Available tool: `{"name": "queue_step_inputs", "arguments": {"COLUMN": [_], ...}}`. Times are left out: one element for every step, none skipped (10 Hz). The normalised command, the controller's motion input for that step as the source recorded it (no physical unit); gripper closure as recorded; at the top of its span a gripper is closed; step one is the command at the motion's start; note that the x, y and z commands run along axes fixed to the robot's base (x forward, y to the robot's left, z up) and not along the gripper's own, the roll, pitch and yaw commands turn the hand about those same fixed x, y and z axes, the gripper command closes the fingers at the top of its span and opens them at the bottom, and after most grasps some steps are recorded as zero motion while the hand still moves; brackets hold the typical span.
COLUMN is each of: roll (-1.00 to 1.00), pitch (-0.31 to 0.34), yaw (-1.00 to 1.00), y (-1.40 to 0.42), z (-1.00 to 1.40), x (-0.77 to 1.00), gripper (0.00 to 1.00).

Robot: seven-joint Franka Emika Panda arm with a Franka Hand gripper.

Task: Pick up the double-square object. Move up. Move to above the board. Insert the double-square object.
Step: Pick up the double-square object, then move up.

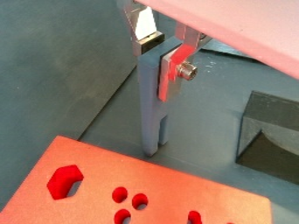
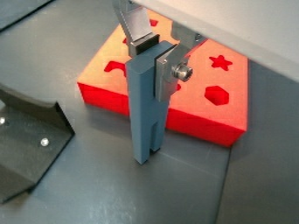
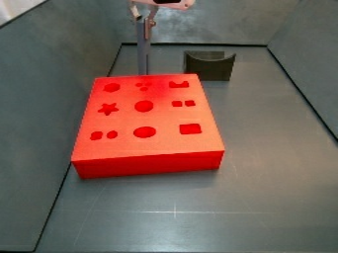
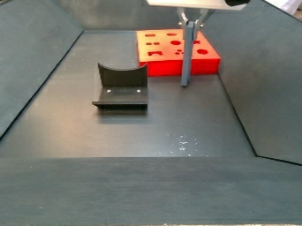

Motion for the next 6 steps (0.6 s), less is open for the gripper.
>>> {"name": "queue_step_inputs", "arguments": {"roll": [0.00, 0.00, 0.00, 0.00, 0.00, 0.01], "pitch": [0.000, 0.000, 0.071, 0.084, 0.073, 0.071], "yaw": [0.00, 0.00, -0.04, -0.04, -0.04, -0.03], "y": [0.00, 0.00, 0.01, 0.01, 0.01, 0.01], "z": [0.00, 0.83, 0.79, 0.73, 0.55, 0.39], "x": [0.00, 0.00, -0.07, -0.08, -0.04, -0.02], "gripper": [1.00, 1.00, 1.00, 1.00, 1.00, 1.00]}}
